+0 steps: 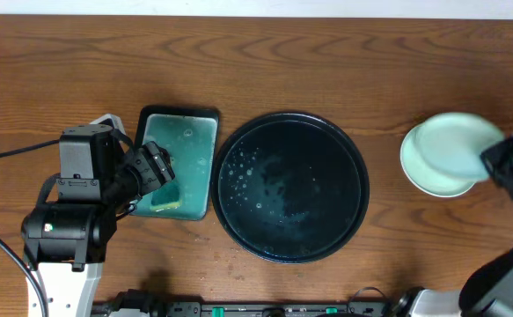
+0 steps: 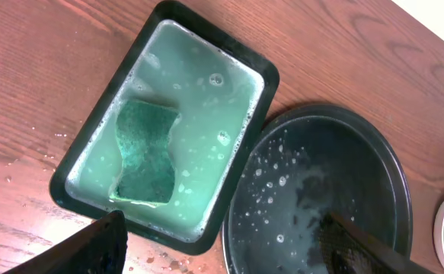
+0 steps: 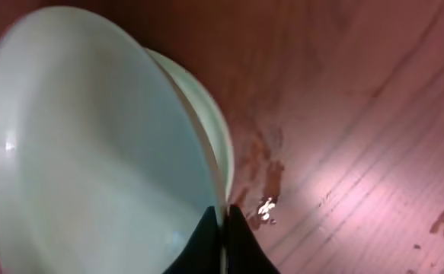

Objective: Clean dirty plates on tray and stack at the side
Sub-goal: 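Carry the plate right and stack it on the plate pile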

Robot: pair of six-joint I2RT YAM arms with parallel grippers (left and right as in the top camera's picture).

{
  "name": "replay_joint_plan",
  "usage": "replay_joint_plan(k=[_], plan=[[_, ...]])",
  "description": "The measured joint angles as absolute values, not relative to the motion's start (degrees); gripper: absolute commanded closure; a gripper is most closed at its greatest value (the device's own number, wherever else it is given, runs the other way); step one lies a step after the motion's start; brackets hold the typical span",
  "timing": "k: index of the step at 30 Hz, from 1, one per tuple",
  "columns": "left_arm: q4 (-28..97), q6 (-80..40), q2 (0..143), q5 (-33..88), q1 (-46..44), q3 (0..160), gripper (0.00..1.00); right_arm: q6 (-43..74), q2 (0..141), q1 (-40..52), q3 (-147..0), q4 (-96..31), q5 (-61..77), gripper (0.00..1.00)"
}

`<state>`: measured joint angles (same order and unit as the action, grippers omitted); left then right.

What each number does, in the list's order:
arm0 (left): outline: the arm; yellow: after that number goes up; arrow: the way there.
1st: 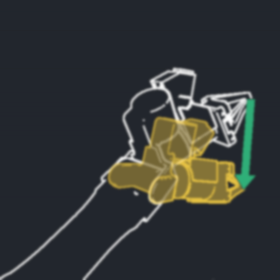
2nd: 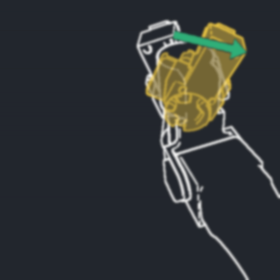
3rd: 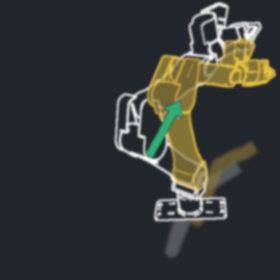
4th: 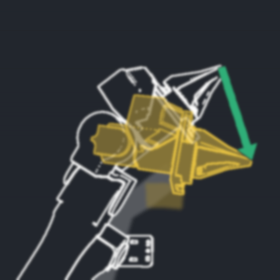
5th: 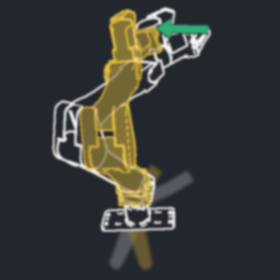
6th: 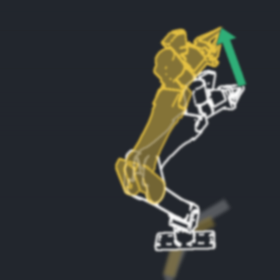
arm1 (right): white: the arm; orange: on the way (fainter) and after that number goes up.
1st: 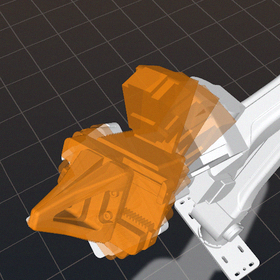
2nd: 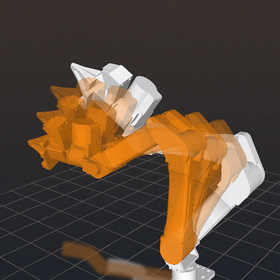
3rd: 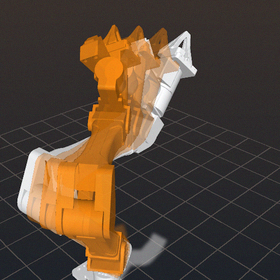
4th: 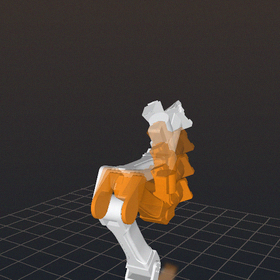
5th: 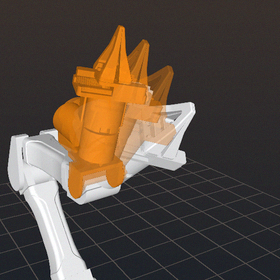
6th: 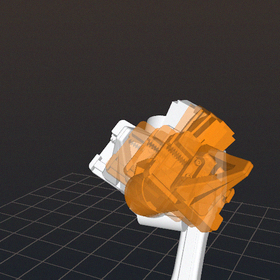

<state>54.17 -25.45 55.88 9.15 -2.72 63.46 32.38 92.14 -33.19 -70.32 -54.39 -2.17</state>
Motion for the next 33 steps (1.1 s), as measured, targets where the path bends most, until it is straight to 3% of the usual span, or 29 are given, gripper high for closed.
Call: replay_joint_plan(k=[3,9,14,15,16,25,33], plan=[[54.19,-25.45,55.88,9.15,-2.72,63.46,0.20,29.50,94.19,-33.52,-68.05,-49.65,2.90,0.50],[54.19,-25.45,55.88,9.15,-2.72,63.46,0.20,26.68,92.14,-30.39,-69.73,-52.31,12.60,0.47],[54.17,-25.45,55.88,9.17,-2.72,63.46,0.20,20.32,81.12,-22.57,-71.96,-55.05,21.78,0.42],[54.19,-25.45,55.88,9.15,-2.72,63.46,0.20,18.48,77.84,-19.84,-72.38,-55.57,23.73,0.34],[54.17,-25.45,55.88,9.17,-2.72,63.46,0.19,17.15,75.09,-17.41,-72.69,-56.07,25.30,0.01],[54.17,-25.45,55.88,9.15,-2.72,63.46,0.19,10.61,60.99,7.27,-73.45,-57.84,31.83,0.01],[54.19,-25.45,55.88,9.17,-2.72,63.46,0.20,9.06,59.66,11.88,-73.41,-60.31,29.78,0.01]])
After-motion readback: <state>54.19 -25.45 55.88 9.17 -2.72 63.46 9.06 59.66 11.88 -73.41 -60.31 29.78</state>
